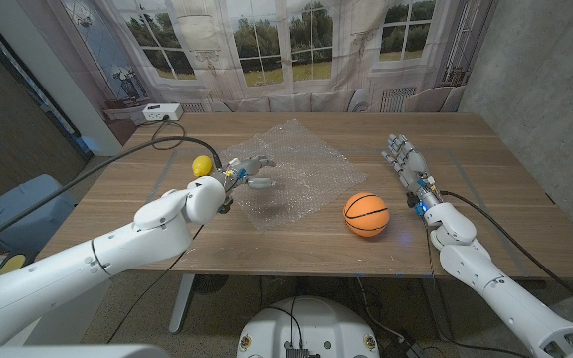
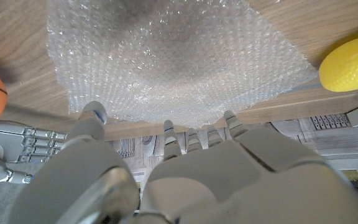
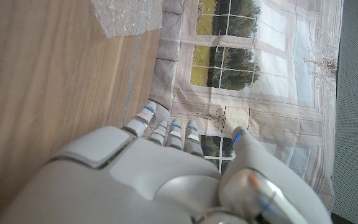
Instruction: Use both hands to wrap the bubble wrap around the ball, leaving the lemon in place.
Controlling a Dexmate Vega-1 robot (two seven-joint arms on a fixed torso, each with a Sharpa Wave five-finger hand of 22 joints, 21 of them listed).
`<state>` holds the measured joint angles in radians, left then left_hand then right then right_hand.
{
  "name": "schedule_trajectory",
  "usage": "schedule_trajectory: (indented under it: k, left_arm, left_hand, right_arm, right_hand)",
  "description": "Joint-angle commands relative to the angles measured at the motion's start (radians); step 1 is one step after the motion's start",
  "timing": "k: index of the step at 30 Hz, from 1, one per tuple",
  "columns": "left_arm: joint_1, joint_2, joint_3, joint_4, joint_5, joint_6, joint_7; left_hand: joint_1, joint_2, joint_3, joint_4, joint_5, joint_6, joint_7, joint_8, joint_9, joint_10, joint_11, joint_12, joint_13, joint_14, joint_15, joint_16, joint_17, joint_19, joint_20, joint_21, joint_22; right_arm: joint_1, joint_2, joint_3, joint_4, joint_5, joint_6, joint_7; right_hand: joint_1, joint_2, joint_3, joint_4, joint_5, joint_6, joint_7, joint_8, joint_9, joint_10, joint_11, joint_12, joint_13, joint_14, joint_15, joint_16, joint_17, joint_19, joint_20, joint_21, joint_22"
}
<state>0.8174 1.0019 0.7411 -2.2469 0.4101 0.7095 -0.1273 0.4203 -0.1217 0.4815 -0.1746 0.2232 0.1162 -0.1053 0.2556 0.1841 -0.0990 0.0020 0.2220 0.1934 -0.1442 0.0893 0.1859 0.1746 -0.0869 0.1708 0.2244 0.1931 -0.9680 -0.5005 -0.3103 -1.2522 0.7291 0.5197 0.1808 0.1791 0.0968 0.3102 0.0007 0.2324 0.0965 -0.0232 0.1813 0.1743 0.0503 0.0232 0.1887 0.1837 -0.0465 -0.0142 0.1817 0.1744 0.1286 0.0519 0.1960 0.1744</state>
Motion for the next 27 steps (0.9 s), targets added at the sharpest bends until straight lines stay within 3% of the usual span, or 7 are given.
schedule_trajectory:
  k: [1, 14, 17, 27]
  left_arm:
    - [-0.08, 0.018, 0.106, -0.054, 0.204, 0.082, -0.243]
    - [-0.1, -0.014, 0.163, -0.077, 0.472, 0.106, -0.507]
    - [-0.1, -0.033, 0.167, -0.065, 0.525, 0.1, -0.569]
    - [-0.071, -0.1, 0.166, -0.021, 0.751, 0.029, -0.704]
  left_hand:
    - [0.018, -0.002, -0.004, -0.001, 0.009, 0.008, 0.007, 0.003, 0.006, 0.001, 0.002, 0.004, 0.004, -0.002, 0.0, 0.003, 0.004, 0.006, -0.002, 0.005, 0.002]
    - [0.091, -0.013, -0.009, -0.002, 0.03, 0.048, 0.022, 0.01, 0.007, 0.03, 0.002, 0.013, 0.004, 0.021, -0.003, 0.007, 0.003, 0.041, -0.003, 0.013, -0.001]
    - [0.134, -0.023, -0.016, -0.001, 0.044, 0.089, 0.021, 0.02, 0.008, 0.048, 0.0, 0.017, 0.004, 0.025, -0.022, 0.004, 0.003, 0.063, -0.015, 0.016, -0.003]
    - [0.168, -0.032, -0.027, 0.003, 0.056, 0.125, 0.025, 0.025, 0.008, 0.071, -0.012, 0.023, 0.003, 0.029, -0.036, 0.003, 0.001, 0.077, -0.032, 0.016, -0.003]
  right_arm:
    - [-0.007, 0.008, 0.002, 0.006, 0.003, 0.011, -0.001]
    - [-0.018, 0.014, 0.005, 0.007, 0.007, 0.02, -0.004]
    - [-0.018, 0.016, 0.005, 0.01, 0.009, 0.023, 0.001]
    - [-0.024, 0.019, 0.009, 0.012, 0.013, 0.03, -0.001]
  right_hand:
    - [-0.002, -0.004, 0.002, -0.009, 0.006, 0.006, -0.001, 0.005, 0.006, 0.011, -0.001, 0.006, 0.003, -0.001, 0.001, 0.008, 0.006, 0.005, 0.002, 0.007, 0.006]
    - [-0.003, -0.002, 0.002, -0.009, 0.006, 0.006, -0.002, 0.006, 0.006, 0.011, 0.0, 0.006, 0.003, 0.001, 0.002, 0.009, 0.006, 0.006, 0.001, 0.007, 0.006]
    - [-0.003, -0.002, 0.002, -0.009, 0.006, 0.006, -0.001, 0.006, 0.006, 0.012, 0.0, 0.006, 0.003, 0.001, 0.002, 0.009, 0.006, 0.007, 0.002, 0.007, 0.006]
    - [-0.004, -0.001, 0.003, -0.009, 0.006, 0.005, -0.002, 0.005, 0.006, 0.01, -0.001, 0.005, 0.003, 0.002, 0.002, 0.008, 0.006, 0.007, 0.002, 0.007, 0.006]
